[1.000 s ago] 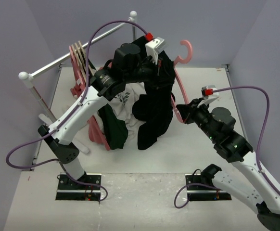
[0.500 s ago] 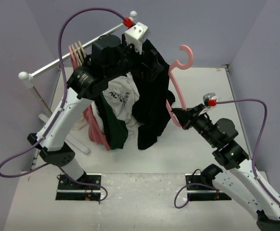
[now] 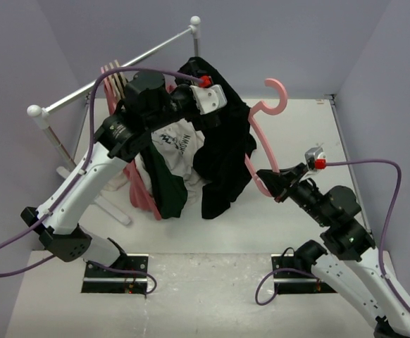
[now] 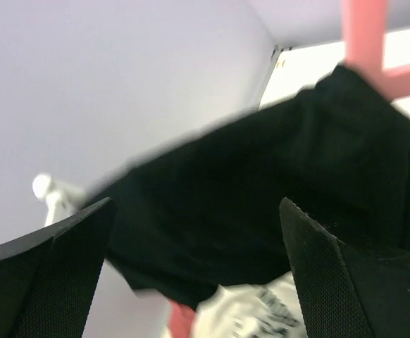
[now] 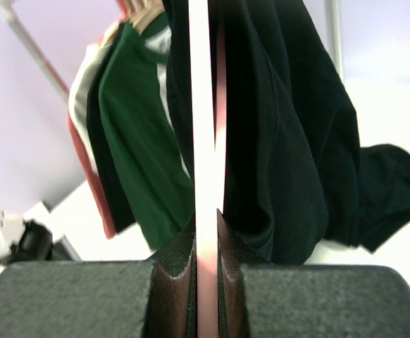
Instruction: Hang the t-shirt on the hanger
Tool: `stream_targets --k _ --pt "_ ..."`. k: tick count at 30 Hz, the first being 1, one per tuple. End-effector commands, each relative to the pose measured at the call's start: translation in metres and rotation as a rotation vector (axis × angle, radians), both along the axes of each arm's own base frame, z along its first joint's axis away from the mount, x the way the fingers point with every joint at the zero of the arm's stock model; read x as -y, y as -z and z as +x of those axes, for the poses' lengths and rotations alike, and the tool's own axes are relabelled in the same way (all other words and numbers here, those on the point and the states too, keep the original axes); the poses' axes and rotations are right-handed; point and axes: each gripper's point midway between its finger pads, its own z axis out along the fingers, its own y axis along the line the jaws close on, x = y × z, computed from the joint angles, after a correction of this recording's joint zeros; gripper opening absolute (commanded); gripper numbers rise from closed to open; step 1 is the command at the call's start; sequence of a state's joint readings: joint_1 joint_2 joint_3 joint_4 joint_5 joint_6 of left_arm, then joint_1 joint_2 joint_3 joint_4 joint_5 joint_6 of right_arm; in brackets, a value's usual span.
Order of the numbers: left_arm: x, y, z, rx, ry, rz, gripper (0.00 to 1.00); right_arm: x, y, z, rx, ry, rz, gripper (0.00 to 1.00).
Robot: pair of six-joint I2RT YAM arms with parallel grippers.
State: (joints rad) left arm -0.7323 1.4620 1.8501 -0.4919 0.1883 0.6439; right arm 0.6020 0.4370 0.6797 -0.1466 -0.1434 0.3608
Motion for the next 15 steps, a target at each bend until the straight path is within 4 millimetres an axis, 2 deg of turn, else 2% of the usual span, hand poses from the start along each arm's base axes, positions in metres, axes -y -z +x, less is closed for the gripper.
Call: stream_targets --k 1,4,6,8,11,15 --pt "0.017 -0.045 -0.033 0.317 0.262 0.057 1.0 -0.002 -0.018 -0.017 0.062 -0.073 -0.024 0.0" --pt "0.028 -0.036 -0.045 0.304 0.364 0.081 0.98 0.001 -0.018 -0.023 0.087 -0.08 -0.029 0.0" --pt "0.03 -0.021 -0.047 0.274 0.395 0.115 0.95 0.001 -0.019 -0.027 0.105 -0.097 -0.036 0.0" --pt "0.032 0.001 -0.049 0.218 0.422 0.163 0.91 0.001 -0.021 -0.028 0.106 -0.099 -0.042 0.0" --pt "0.027 0.049 -0.059 0.086 0.479 0.272 0.86 0.003 -0.024 -0.024 0.108 -0.077 -0.047 0.0" --pt "0.023 0.079 -0.063 0.048 0.504 0.335 0.77 -0.003 -0.021 -0.028 0.124 -0.123 -0.077 0.0"
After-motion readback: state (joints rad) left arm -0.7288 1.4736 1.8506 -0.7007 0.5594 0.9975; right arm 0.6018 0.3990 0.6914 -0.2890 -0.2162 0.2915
